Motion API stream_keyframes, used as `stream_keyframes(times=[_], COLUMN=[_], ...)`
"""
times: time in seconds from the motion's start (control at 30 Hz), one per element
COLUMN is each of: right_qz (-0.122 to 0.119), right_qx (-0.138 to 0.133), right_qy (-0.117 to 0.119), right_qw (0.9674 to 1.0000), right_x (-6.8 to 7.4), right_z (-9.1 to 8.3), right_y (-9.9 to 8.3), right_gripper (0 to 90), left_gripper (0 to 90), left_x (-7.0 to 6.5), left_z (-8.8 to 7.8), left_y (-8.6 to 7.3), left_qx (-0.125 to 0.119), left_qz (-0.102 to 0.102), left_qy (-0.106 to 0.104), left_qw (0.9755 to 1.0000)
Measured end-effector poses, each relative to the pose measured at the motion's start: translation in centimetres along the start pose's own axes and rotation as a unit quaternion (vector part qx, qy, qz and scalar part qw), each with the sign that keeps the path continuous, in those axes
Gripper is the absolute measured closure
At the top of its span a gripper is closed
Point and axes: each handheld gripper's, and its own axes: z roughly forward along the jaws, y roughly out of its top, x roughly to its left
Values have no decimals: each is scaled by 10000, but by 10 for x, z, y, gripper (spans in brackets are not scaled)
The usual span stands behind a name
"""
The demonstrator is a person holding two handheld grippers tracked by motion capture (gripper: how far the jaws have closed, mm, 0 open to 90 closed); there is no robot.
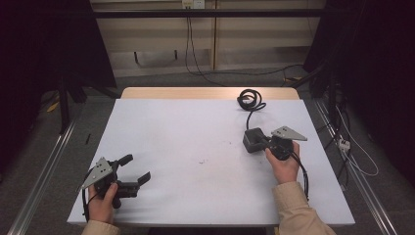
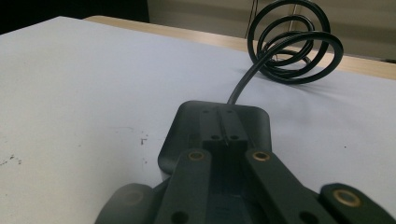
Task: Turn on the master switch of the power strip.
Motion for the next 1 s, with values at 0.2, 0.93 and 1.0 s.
stream_keyframes(times=[0.2,0.93,1.0], right_qz=[-29,-58,-30], right_qx=[9,150,171], right_qy=[-17,-92,-68], right_qw=[10000,9998,9998], right_x=[1,3,3], right_z=[0,1,2], right_y=[0,3,3], right_gripper=[900,900,900], left_gripper=[23,23,23], left_x=[0,-1,-1], left_z=[0,1,0], left_y=[0,-1,0], left_qx=[1,15,12], left_qz=[0,12,15], left_qy=[4,-1,-2], left_qw=[10000,10000,10000])
